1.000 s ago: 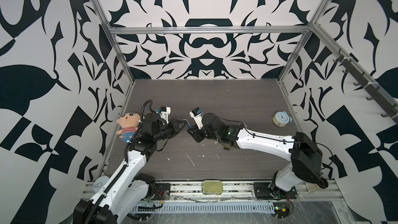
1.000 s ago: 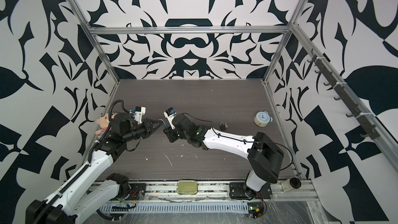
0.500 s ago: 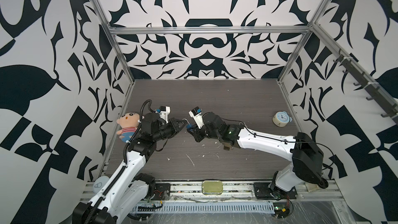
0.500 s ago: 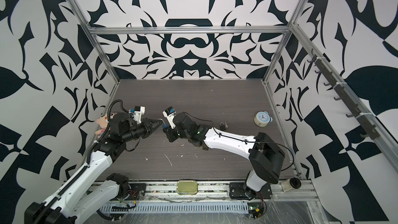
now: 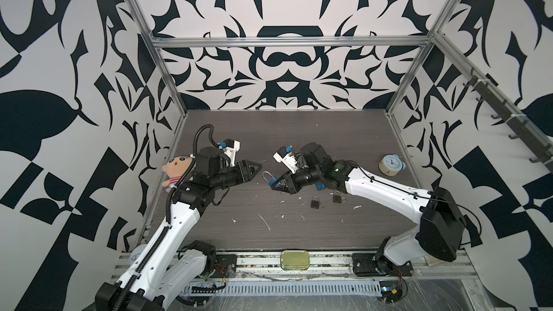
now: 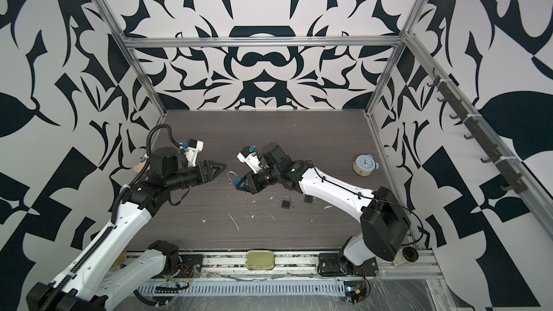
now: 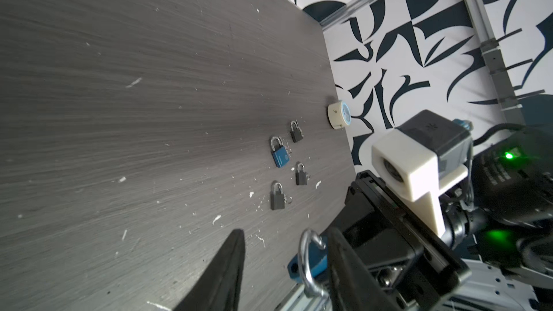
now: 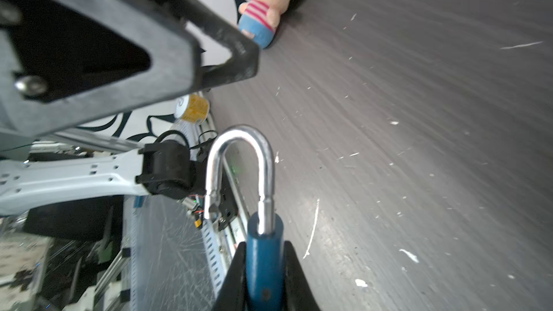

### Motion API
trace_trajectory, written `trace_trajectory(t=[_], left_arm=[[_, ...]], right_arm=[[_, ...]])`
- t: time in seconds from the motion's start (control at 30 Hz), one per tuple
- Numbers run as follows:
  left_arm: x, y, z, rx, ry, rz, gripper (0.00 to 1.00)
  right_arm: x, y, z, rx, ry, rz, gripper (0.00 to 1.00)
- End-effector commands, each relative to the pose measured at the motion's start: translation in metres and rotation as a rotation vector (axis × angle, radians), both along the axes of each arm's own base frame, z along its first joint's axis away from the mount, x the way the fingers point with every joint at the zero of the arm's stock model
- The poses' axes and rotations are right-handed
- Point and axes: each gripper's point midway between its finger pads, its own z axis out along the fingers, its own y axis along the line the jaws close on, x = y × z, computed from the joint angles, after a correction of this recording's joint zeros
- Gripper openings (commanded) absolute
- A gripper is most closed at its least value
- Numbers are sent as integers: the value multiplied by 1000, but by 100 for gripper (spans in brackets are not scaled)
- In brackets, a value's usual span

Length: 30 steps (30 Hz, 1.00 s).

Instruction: Lock with the key

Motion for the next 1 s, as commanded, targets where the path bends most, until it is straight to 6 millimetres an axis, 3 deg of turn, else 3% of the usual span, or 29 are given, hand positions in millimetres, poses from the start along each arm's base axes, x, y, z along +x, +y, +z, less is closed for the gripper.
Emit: trace_trajectory(t=[0.0, 0.37, 0.97], left_arm=[[-15, -11, 13, -17, -55, -133, 45], [-42, -25, 17, -116, -34, -285, 38], [-44, -23, 4, -108, -4, -274, 33]], right_arm=[[-23, -2, 30, 114, 38, 114, 0], [-24, -10, 45, 187, 103, 136, 0], [-19, -9, 61, 238, 116, 134, 0]])
